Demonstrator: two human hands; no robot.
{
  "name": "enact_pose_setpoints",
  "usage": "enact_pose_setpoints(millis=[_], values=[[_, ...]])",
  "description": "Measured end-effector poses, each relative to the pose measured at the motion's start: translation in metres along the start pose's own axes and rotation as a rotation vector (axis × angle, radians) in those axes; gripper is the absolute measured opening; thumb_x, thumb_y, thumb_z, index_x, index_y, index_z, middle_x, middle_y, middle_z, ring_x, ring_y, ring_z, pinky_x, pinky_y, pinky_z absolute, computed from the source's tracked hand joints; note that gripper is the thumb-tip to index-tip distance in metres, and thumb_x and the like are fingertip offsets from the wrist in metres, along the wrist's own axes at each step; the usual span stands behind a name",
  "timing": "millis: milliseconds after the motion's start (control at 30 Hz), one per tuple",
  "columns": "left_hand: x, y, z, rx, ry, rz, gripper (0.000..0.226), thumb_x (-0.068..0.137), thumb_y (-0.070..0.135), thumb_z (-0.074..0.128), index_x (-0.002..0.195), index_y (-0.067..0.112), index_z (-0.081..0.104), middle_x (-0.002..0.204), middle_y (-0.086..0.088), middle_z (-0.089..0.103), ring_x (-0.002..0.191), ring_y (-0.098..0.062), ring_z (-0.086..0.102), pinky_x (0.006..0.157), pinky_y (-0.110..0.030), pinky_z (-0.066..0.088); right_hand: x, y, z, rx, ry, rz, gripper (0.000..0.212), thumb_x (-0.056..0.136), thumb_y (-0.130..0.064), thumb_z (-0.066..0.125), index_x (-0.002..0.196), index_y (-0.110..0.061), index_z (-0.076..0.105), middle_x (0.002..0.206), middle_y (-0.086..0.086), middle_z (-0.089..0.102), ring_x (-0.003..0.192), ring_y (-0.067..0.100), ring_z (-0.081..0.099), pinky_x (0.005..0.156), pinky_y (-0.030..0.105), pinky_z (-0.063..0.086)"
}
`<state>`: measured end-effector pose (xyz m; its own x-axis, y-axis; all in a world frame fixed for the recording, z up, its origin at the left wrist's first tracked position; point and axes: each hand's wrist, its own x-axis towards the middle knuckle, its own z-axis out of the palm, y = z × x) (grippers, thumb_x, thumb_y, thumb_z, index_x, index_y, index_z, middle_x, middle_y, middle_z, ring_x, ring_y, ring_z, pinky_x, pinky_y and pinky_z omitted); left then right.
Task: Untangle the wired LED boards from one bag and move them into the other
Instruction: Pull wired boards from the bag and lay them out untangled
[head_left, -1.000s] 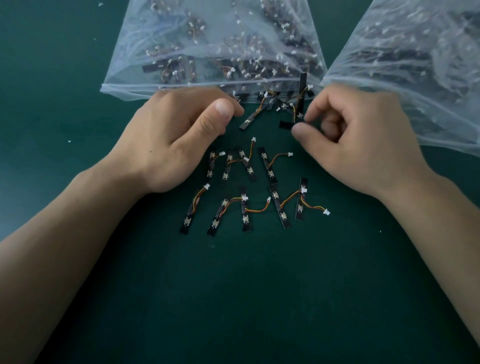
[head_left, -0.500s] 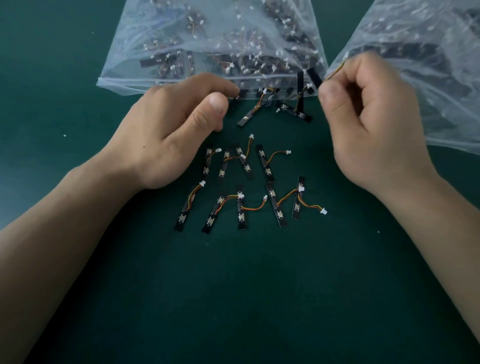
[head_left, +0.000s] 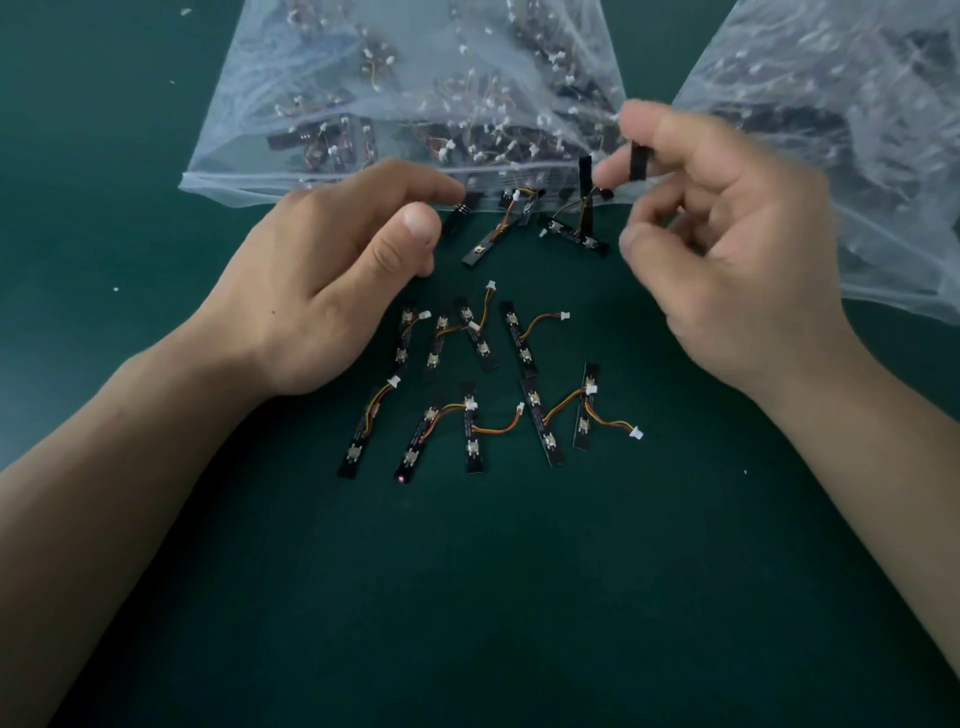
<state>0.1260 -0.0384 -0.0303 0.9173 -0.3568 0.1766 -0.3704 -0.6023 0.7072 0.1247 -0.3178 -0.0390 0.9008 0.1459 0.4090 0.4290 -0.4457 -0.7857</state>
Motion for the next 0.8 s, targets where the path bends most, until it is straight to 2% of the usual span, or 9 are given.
enact_pose_setpoints(millis=[133, 233, 300, 333, 400, 433, 567, 667, 800], values=[[0.0002, 0.0002, 0.0002, -0.003, -0.002, 0.000, 0.053, 0.106, 0.057, 0.028, 0.135, 0.029, 0.062, 0.094, 0.008, 0.069, 0.074, 0.003, 0.059, 0.069, -0.027, 0.038, -0.0014, -0.0025, 0.0011, -0.119, 0.025, -0.081, 0.014, 0.103, -0.019, 0.066, 0.115, -0.022, 0.073, 0.096, -0.009, 0.070, 0.081, 0.002, 0.063, 0.073, 0.022, 0.049], [0.0008, -0.0006, 0.0010, -0.009, -0.005, 0.003, 0.054, 0.106, 0.058, 0.027, 0.132, 0.028, 0.064, 0.094, 0.009, 0.069, 0.075, 0.001, 0.059, 0.070, -0.027, 0.039, -0.0002, -0.0060, 0.0026, -0.241, 0.113, -0.127, 0.022, 0.104, -0.029, 0.066, 0.103, -0.010, 0.079, 0.102, 0.006, 0.053, 0.091, 0.001, 0.047, 0.079, 0.012, 0.035], [0.0011, -0.0014, 0.0009, -0.016, -0.007, 0.004, 0.055, 0.106, 0.058, 0.027, 0.131, 0.027, 0.066, 0.094, 0.009, 0.069, 0.075, 0.000, 0.059, 0.069, -0.023, 0.038, -0.0001, -0.0081, 0.0035, -0.200, 0.082, -0.124, 0.014, 0.103, -0.025, 0.068, 0.099, -0.014, 0.075, 0.099, 0.001, 0.062, 0.084, -0.001, 0.050, 0.075, 0.015, 0.038], [0.0011, -0.0016, 0.0009, -0.015, -0.007, 0.006, 0.055, 0.107, 0.057, 0.027, 0.131, 0.027, 0.066, 0.094, 0.009, 0.069, 0.075, 0.001, 0.059, 0.068, -0.019, 0.038, -0.0007, -0.0100, 0.0049, -0.178, 0.016, -0.100, 0.006, 0.100, -0.022, 0.070, 0.106, -0.021, 0.071, 0.093, -0.004, 0.067, 0.077, 0.000, 0.054, 0.073, 0.017, 0.042], [0.0009, -0.0017, 0.0014, -0.010, -0.008, 0.010, 0.054, 0.107, 0.056, 0.028, 0.130, 0.027, 0.066, 0.094, 0.009, 0.069, 0.073, 0.003, 0.058, 0.067, -0.014, 0.036, -0.0018, -0.0101, 0.0063, -0.128, -0.094, -0.024, 0.034, 0.094, -0.021, 0.076, 0.124, -0.029, 0.061, 0.081, -0.015, 0.068, 0.067, 0.006, 0.058, 0.071, 0.015, 0.045], [0.0009, -0.0019, 0.0014, -0.009, -0.009, 0.009, 0.053, 0.107, 0.056, 0.028, 0.130, 0.027, 0.066, 0.094, 0.009, 0.069, 0.072, 0.004, 0.058, 0.066, -0.014, 0.036, -0.0018, -0.0091, 0.0063, -0.111, -0.126, 0.003, 0.036, 0.093, -0.023, 0.077, 0.124, -0.030, 0.061, 0.076, -0.016, 0.067, 0.065, 0.008, 0.058, 0.070, 0.014, 0.045], [0.0013, -0.0015, 0.0009, -0.017, -0.009, 0.000, 0.054, 0.107, 0.057, 0.028, 0.131, 0.027, 0.066, 0.093, 0.009, 0.069, 0.072, 0.004, 0.059, 0.066, -0.014, 0.036, 0.0000, -0.0047, 0.0043, -0.247, -0.159, 0.025, 0.016, 0.092, -0.031, 0.078, 0.107, -0.028, 0.073, 0.081, -0.018, 0.066, 0.067, 0.001, 0.055, 0.068, 0.012, 0.039], [0.0010, -0.0018, 0.0004, -0.012, -0.009, 0.006, 0.054, 0.107, 0.057, 0.028, 0.130, 0.027, 0.067, 0.093, 0.009, 0.068, 0.072, 0.003, 0.059, 0.066, -0.014, 0.036, 0.0027, -0.0033, 0.0053, -0.372, -0.213, 0.032, 0.014, 0.093, -0.035, 0.077, 0.105, -0.028, 0.078, 0.090, -0.014, 0.062, 0.072, -0.007, 0.051, 0.069, 0.022, 0.037], [0.0013, -0.0026, 0.0012, -0.004, -0.010, 0.009, 0.053, 0.107, 0.057, 0.028, 0.129, 0.028, 0.067, 0.093, 0.009, 0.068, 0.073, 0.002, 0.059, 0.067, -0.017, 0.037, 0.0012, -0.0039, 0.0020, -0.353, -0.270, 0.017, 0.013, 0.091, -0.035, 0.080, 0.101, -0.028, 0.078, 0.085, -0.017, 0.062, 0.071, -0.003, 0.054, 0.066, 0.019, 0.036]])
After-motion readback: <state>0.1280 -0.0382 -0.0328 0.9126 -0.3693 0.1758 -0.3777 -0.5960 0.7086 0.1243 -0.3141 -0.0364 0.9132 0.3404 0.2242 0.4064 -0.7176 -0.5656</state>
